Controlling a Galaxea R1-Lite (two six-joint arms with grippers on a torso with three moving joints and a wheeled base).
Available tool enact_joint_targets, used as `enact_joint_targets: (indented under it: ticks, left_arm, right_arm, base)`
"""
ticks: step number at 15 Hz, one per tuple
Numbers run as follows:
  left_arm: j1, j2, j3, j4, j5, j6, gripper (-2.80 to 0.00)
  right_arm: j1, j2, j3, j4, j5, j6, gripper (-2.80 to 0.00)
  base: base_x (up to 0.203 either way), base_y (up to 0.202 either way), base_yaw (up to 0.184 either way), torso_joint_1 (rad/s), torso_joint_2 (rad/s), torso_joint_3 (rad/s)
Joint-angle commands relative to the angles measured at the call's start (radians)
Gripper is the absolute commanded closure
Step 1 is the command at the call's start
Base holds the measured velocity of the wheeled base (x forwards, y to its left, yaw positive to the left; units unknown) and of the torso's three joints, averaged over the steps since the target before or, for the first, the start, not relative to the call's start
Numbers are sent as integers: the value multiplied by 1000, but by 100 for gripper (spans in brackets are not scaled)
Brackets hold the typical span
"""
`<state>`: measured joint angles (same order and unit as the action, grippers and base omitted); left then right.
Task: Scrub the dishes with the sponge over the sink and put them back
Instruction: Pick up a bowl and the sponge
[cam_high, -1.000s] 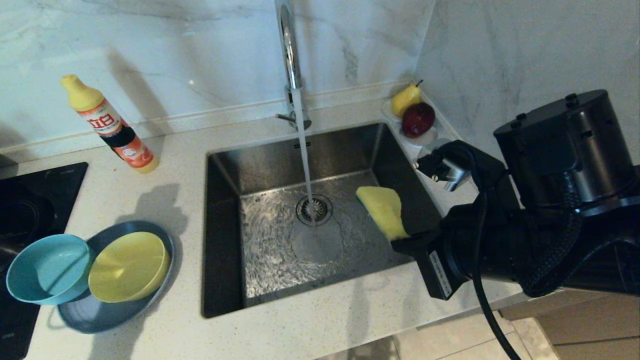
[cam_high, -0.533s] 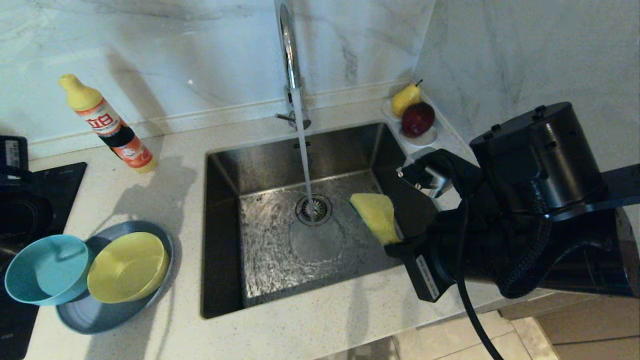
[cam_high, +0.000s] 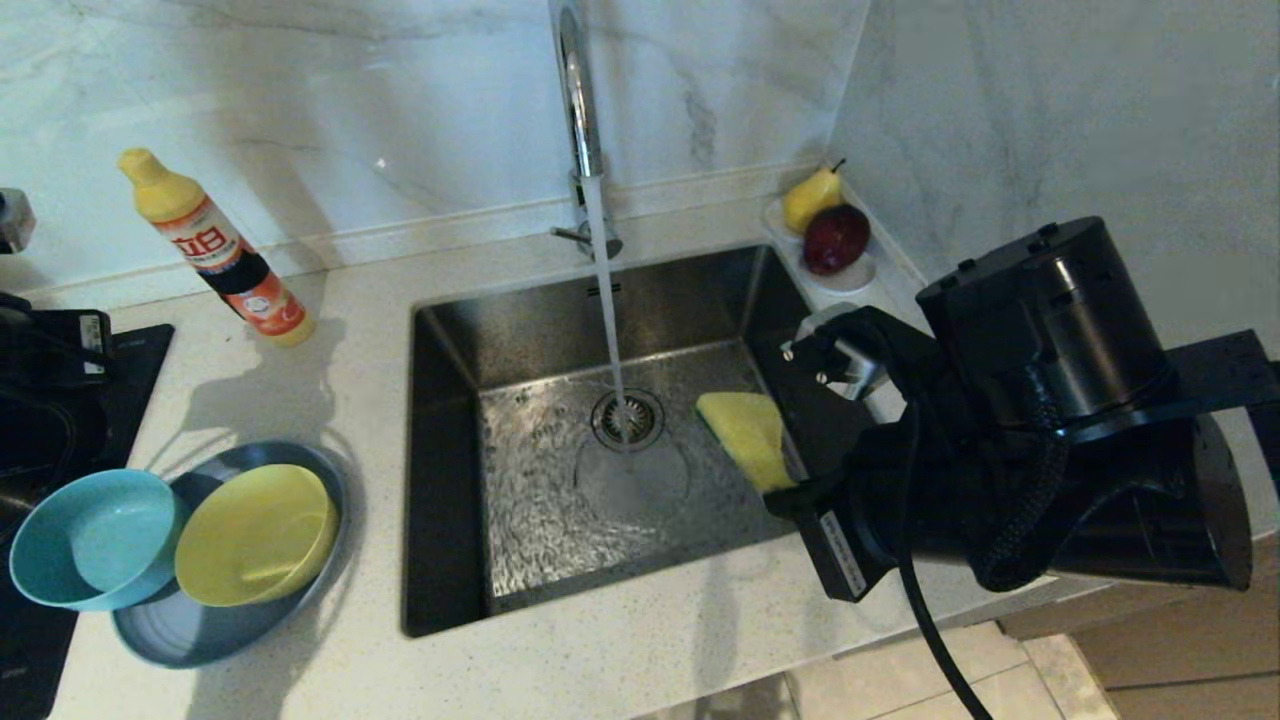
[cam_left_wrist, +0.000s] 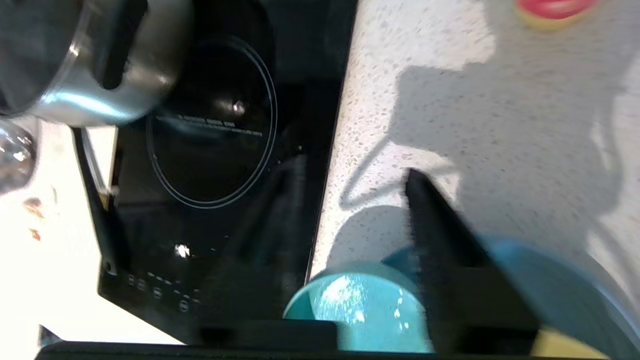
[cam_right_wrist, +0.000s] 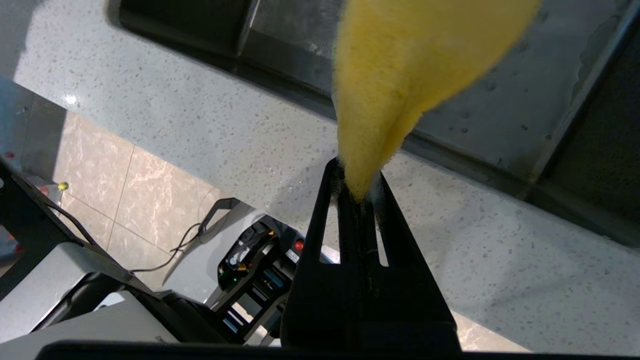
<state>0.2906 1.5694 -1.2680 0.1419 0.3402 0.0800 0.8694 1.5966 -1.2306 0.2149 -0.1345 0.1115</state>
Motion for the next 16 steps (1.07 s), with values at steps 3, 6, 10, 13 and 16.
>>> enact_joint_targets:
  ticks: [3, 6, 10, 13, 16]
  left_arm:
    - [86, 98, -23, 5, -32, -15, -280]
    - [128, 117, -27, 30, -72, -39, -280]
    - [150, 154, -25, 39, -120, -102, -280]
    - [162, 177, -27, 39, -136, -130, -280]
    - [163, 206, -30, 37, -136, -169, -280]
  right_arm:
    - [-1, 17, -2, 1, -1, 4, 0]
    - [-1, 26, -3, 0, -2, 4, 0]
    - [-1, 39, -3, 1, -1, 7, 0]
    - [-1, 40, -4, 0, -2, 2, 0]
    - [-1, 43, -4, 0, -2, 2, 0]
  base:
    - [0, 0, 0, 0, 0, 0]
    - [0, 0, 0, 0, 0, 0]
    - [0, 0, 0, 0, 0, 0]
    - [0, 0, 0, 0, 0, 0]
    - [0, 0, 0, 0, 0, 0]
